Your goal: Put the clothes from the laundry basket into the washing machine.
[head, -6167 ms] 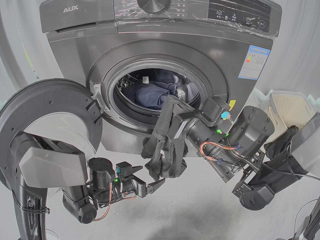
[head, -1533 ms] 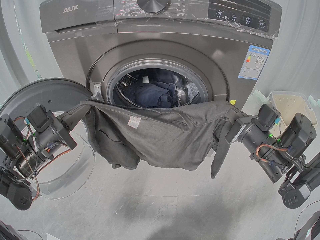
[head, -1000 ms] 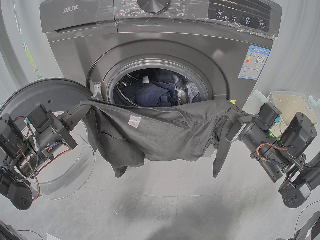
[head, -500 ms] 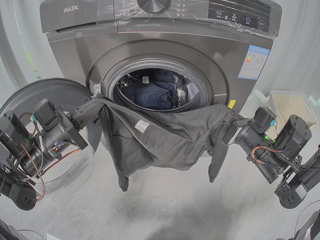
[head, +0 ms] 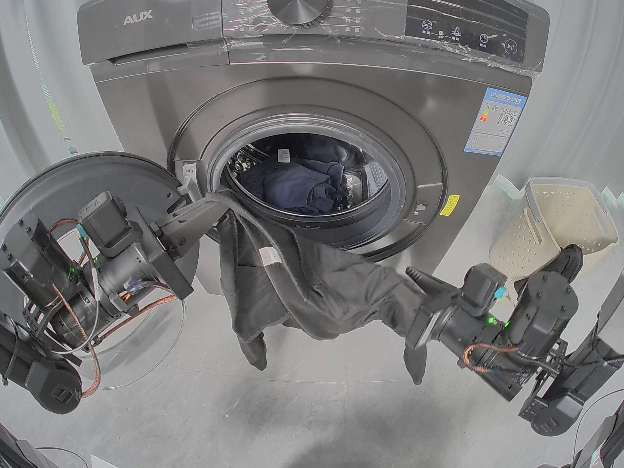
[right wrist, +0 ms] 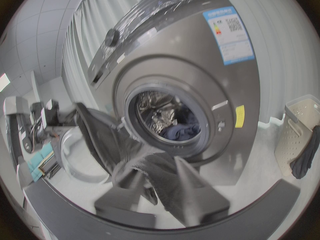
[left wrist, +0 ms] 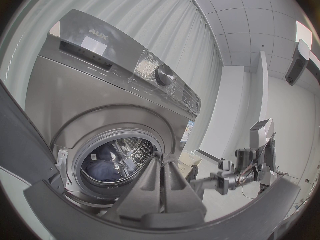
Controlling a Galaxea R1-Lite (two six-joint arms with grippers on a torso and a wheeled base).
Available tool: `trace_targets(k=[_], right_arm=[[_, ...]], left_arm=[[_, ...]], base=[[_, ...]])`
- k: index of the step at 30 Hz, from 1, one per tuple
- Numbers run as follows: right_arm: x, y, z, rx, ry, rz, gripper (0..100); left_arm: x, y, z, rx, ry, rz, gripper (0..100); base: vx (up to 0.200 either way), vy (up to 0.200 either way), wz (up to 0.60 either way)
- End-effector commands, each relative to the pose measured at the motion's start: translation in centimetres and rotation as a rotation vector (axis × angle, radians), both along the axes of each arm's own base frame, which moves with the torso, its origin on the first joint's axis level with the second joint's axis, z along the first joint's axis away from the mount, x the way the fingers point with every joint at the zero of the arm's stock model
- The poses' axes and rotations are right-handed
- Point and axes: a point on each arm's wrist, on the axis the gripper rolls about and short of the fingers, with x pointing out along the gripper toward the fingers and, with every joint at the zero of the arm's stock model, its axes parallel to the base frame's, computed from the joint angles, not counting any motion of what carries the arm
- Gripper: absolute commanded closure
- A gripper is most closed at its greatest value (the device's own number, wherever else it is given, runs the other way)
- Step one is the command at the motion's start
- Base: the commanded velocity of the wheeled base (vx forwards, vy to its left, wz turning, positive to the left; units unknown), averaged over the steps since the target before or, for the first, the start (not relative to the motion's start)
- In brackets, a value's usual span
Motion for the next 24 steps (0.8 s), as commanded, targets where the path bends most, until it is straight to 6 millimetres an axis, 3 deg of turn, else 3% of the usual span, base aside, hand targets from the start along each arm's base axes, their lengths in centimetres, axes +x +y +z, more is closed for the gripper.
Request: trace_targets(k=[1,2,4,7,17,24], right_arm=[[-1.8,0.7,-4.1,-0.132,0.128,0.074,0],[-1.8,0.7,-4.1,-0.132,0.128,0.074,0],[-2.5,1.3,-6.0,-0.195,0.183,0.113,0],[-2.0,2.5,-7.2,-0.225,0.190,0.127,0],[2.7,8.1,-9.5,-0.163,0.115,0.129,0],[5.3,10.6,-9.7,-0.119,0.044,0.128,0]], left_arm=[[0.6,-0.9,-0.2,0.000,0.005,-0.024,100],[0.6,-0.9,-0.2,0.000,0.005,-0.024,100],[0.6,-1.5,-0.2,-0.004,0.009,-0.025,100],[0.4,-2.0,-0.2,-0.008,0.010,-0.033,100],[0.1,-2.3,-0.2,-0.010,0.010,-0.049,100],[0.0,-2.4,-0.3,-0.009,0.011,-0.055,100]], base=[[0.000,0.000,0.00],[0.000,0.000,0.00],[0.000,0.000,0.00],[0.000,0.000,0.00],[0.000,0.000,0.00],[0.000,0.000,0.00]])
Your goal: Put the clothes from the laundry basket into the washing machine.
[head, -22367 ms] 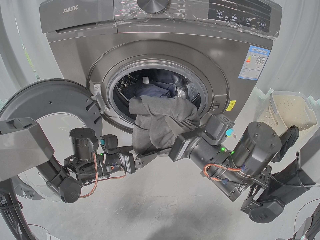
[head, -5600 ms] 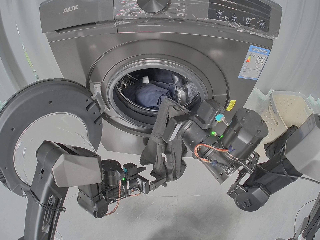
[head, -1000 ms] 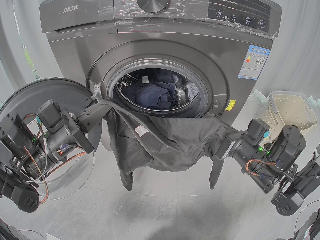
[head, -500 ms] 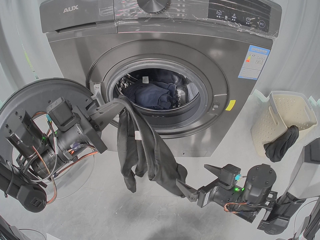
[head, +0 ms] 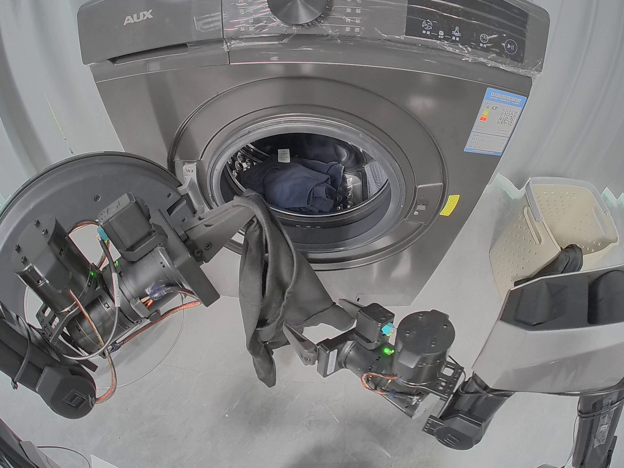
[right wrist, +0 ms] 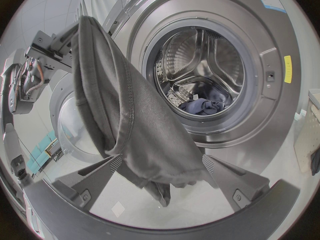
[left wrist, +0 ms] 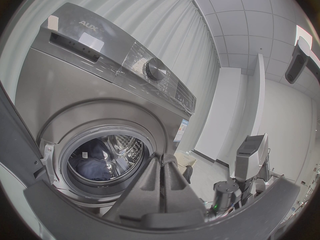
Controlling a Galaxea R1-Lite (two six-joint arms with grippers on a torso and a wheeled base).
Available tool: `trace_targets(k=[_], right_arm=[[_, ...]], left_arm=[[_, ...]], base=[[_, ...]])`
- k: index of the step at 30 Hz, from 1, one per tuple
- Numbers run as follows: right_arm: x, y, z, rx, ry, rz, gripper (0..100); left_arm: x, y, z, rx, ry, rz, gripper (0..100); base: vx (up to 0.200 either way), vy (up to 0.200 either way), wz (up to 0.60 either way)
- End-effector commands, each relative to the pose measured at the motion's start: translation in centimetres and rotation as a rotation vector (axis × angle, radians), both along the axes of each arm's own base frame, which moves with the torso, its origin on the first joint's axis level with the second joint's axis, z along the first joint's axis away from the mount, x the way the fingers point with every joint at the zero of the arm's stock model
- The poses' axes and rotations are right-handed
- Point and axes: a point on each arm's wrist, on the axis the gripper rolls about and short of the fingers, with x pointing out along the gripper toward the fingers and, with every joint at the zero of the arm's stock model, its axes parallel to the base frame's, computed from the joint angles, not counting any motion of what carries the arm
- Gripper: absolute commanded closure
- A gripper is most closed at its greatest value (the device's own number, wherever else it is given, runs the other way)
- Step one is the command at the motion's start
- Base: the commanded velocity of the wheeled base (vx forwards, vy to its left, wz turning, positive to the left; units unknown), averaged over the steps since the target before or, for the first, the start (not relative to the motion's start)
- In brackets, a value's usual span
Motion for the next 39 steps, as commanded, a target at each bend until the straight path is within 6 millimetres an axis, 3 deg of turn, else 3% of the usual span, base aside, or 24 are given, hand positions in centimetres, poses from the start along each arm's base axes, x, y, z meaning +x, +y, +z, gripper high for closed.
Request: trace_targets(k=[1,5,14,26,39], right_arm=[[2.1,2.2,-2.3,-0.003,-0.014,0.007,0],[2.5,3.1,-2.4,0.012,-0.036,0.026,0],[1.4,4.2,-2.8,0.011,-0.032,0.101,0],[1.9,6.0,-3.0,0.042,-0.067,0.116,0],[5.8,6.7,-5.8,0.051,-0.093,0.038,0]], left_arm=[[-0.1,-0.1,-0.1,0.001,0.003,-0.006,100],[-0.1,-0.2,0.0,0.000,0.000,-0.008,100],[-0.1,-0.2,-0.1,0.000,0.001,-0.008,100],[-0.3,-0.4,-0.1,-0.002,0.002,-0.007,100],[-0.7,-0.4,0.7,-0.018,-0.026,-0.016,100]], base=[[0.000,0.000,0.00],[0.000,0.000,0.00],[0.000,0.000,0.00],[0.000,0.000,0.00],[0.000,0.000,0.00]])
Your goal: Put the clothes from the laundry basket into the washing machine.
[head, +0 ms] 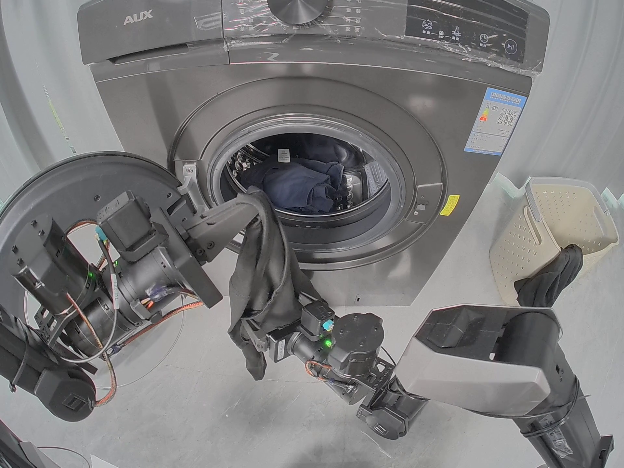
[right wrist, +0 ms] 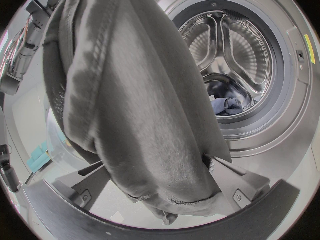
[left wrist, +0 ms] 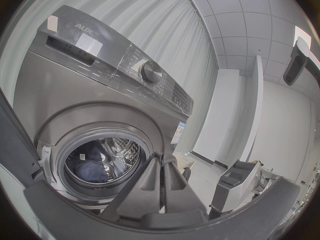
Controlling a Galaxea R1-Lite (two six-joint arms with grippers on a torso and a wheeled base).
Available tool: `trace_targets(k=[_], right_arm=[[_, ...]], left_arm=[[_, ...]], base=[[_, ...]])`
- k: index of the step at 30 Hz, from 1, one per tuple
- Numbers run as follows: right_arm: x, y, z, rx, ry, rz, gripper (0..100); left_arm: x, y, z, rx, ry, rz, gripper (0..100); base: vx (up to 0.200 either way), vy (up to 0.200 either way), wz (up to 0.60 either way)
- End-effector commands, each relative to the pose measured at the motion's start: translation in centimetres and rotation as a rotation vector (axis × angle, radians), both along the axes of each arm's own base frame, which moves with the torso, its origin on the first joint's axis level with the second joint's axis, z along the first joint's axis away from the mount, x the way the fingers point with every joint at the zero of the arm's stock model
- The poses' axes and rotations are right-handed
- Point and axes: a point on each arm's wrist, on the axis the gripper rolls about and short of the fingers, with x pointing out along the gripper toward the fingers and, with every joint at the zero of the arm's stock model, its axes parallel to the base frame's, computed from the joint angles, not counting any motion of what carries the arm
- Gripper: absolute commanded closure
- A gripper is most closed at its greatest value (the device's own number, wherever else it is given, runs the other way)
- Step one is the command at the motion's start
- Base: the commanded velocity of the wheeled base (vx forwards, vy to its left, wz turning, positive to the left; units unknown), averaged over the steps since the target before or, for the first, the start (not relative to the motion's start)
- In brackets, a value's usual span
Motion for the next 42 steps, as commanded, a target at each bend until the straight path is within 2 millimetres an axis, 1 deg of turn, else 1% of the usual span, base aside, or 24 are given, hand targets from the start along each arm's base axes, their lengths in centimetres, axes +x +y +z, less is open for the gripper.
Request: trace_targets(k=[1,3,7,8,14,17,18,19,22,23,24,26,27,28,30,31,32,35,37,39,42], right_arm=[[0.8,0.2,-1.6,-0.008,0.007,-0.015,0],[0.9,0.3,-1.6,-0.005,0.005,-0.016,0],[1.4,0.7,-1.1,0.026,-0.014,-0.027,0],[1.4,0.7,-1.1,0.027,-0.015,-0.030,100],[1.6,0.4,0.0,0.048,-0.023,-0.054,100],[1.0,-1.7,1.8,0.035,-0.012,-0.078,100],[0.9,-1.9,2.0,0.033,-0.010,-0.080,100],[0.5,-3.0,2.7,0.021,0.000,-0.091,100],[-0.1,-5.1,4.4,0.017,0.009,-0.117,100],[-0.1,-5.2,4.5,0.017,0.011,-0.118,100],[-0.2,-6.2,5.5,0.025,0.008,-0.135,100],[-0.4,-7.2,6.6,0.034,-0.001,-0.151,100],[-0.3,-7.4,6.9,0.039,-0.005,-0.156,100],[-0.3,-7.9,7.6,0.047,-0.012,-0.165,100],[-0.3,-8.2,8.6,0.066,-0.030,-0.172,100],[-0.3,-8.3,8.7,0.068,-0.032,-0.174,100],[-0.4,-8.4,9.4,0.083,-0.044,-0.173,100],[-0.7,-8.6,10.5,0.106,-0.062,-0.173,100],[-0.8,-8.5,10.8,0.114,-0.066,-0.175,100],[-1.1,-8.4,11.4,0.131,-0.072,-0.182,100],[-1.2,-8.5,11.7,0.143,-0.076,-0.181,100]], left_arm=[[-0.2,0.1,0.3,-0.007,-0.015,-0.002,100],[-0.2,0.0,0.4,-0.008,-0.016,-0.004,100],[-0.6,0.1,0.7,-0.018,-0.027,-0.011,100],[-0.6,0.1,0.7,-0.018,-0.027,-0.011,100],[-0.3,0.3,0.5,-0.012,-0.018,0.001,100],[0.3,0.7,-0.3,0.004,0.012,0.030,100],[0.4,0.8,-0.3,0.005,0.013,0.035,100],[1.0,1.4,-0.8,0.016,0.027,0.067,100],[1.9,2.2,-1.8,0.037,0.060,0.108,100],[2.0,2.3,-1.9,0.038,0.063,0.111,100],[2.3,2.6,-2.8,0.054,0.094,0.124,100],[2.7,2.9,-3.9,0.077,0.135,0.137,100],[2.8,2.9,-4.2,0.083,0.143,0.139,100],[2.9,2.9,-5.0,0.099,0.173,0.141,100],[3.1,2.9,-6.4,0.138,0.208,0.144,100],[3.1,2.9,-6.6,0.143,0.213,0.145,100],[3.4,2.9,-7.7,0.177,0.239,0.152,100],[3.5,2.9,-9.5,0.232,0.286,0.151,100],[3.5,2.9,-10.1,0.244,0.304,0.151,100],[3.8,2.8,-11.2,0.265,0.336,0.142,100],[3.8,2.6,-11.7,0.274,0.351,0.133,100]], base=[[0.000,0.000,0.00],[0.000,0.000,0.00],[0.000,0.000,0.00],[0.000,0.000,0.00],[0.000,0.000,0.00],[0.000,0.000,0.00],[0.000,0.000,0.00],[0.000,0.000,0.00],[0.000,0.000,0.00],[0.000,0.000,0.00],[0.000,0.000,0.00],[0.000,0.000,0.00],[0.000,0.000,0.00],[0.000,0.000,0.00],[0.000,0.000,0.00],[0.000,0.000,0.00],[0.000,0.000,0.00],[0.000,0.000,0.00],[0.000,0.000,0.00],[0.000,0.000,0.00],[0.000,0.000,0.00]])
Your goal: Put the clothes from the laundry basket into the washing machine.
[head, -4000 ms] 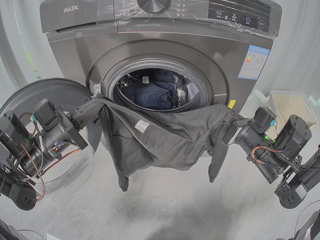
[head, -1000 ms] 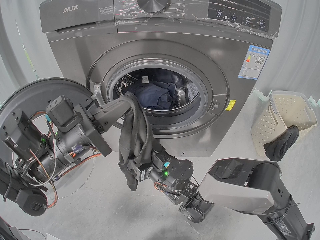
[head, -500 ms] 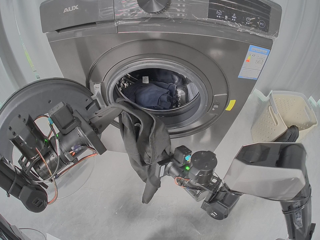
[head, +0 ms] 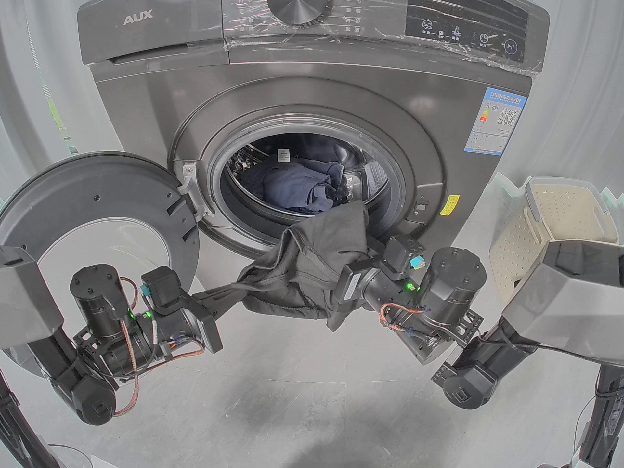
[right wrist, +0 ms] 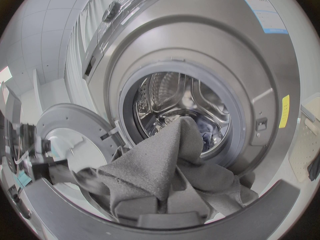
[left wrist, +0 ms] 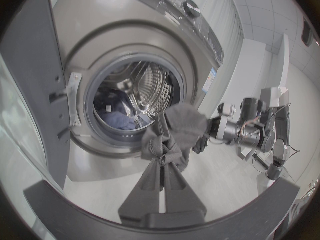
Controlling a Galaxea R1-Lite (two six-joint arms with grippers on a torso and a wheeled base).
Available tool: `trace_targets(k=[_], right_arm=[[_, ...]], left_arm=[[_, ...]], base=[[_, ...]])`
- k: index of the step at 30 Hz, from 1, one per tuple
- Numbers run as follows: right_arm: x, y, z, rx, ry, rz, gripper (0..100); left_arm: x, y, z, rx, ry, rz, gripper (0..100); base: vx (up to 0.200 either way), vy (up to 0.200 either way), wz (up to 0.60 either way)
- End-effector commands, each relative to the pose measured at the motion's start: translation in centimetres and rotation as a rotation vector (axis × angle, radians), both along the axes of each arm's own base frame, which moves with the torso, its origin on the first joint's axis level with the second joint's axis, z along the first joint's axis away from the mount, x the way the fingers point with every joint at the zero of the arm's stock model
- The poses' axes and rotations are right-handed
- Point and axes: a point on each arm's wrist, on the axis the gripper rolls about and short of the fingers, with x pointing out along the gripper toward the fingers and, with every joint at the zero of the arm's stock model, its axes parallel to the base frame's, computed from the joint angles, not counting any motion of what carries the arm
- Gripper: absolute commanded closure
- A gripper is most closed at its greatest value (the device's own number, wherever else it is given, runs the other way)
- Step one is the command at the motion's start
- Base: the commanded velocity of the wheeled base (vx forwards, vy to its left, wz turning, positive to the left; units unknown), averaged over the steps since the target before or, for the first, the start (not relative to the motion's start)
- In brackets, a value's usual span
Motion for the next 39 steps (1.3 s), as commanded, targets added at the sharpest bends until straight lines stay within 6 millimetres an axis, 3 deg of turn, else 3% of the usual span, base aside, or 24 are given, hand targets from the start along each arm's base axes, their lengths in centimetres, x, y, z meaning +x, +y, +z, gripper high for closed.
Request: trace_targets(k=[1,3,4,10,19,24,29,33,39], right_arm=[[-0.6,-0.2,1.7,0.034,-0.031,0.005,100],[-0.5,-0.2,1.7,0.034,-0.031,0.003,100],[-0.5,-0.2,1.7,0.034,-0.031,0.003,100],[-0.1,-0.7,1.7,0.034,-0.031,-0.014,100],[0.8,-1.2,1.6,0.038,-0.034,-0.038,100],[0.1,-0.6,1.6,0.036,-0.032,-0.016,100],[-0.2,-0.4,1.5,0.031,-0.026,-0.006,100],[-0.4,-0.5,1.0,0.023,-0.015,-0.004,100],[-0.9,0.0,1.2,0.024,-0.014,0.015,100]], left_arm=[[0.4,-0.3,-2.0,0.028,0.071,-0.006,100],[0.3,-0.3,-2.1,0.030,0.075,-0.016,100],[0.3,-0.3,-2.1,0.029,0.076,-0.025,0],[-0.5,-0.1,-2.8,0.045,0.116,-0.039,0],[-2.9,0.4,-5.8,0.191,0.185,-0.160,0],[-1.5,-0.2,-3.9,0.153,0.072,-0.149,0],[1.9,-1.5,-1.5,0.080,-0.055,-0.106,0],[3.6,-2.2,-1.2,0.063,-0.096,-0.062,0],[5.2,-3.4,-2.2,0.061,-0.099,-0.074,0]], base=[[0.000,0.000,0.00],[0.000,0.000,0.00],[0.000,0.000,0.00],[0.000,0.000,0.00],[0.000,0.000,0.00],[0.000,0.000,0.00],[0.000,0.000,0.00],[0.000,0.000,0.00],[0.000,0.000,0.00]])
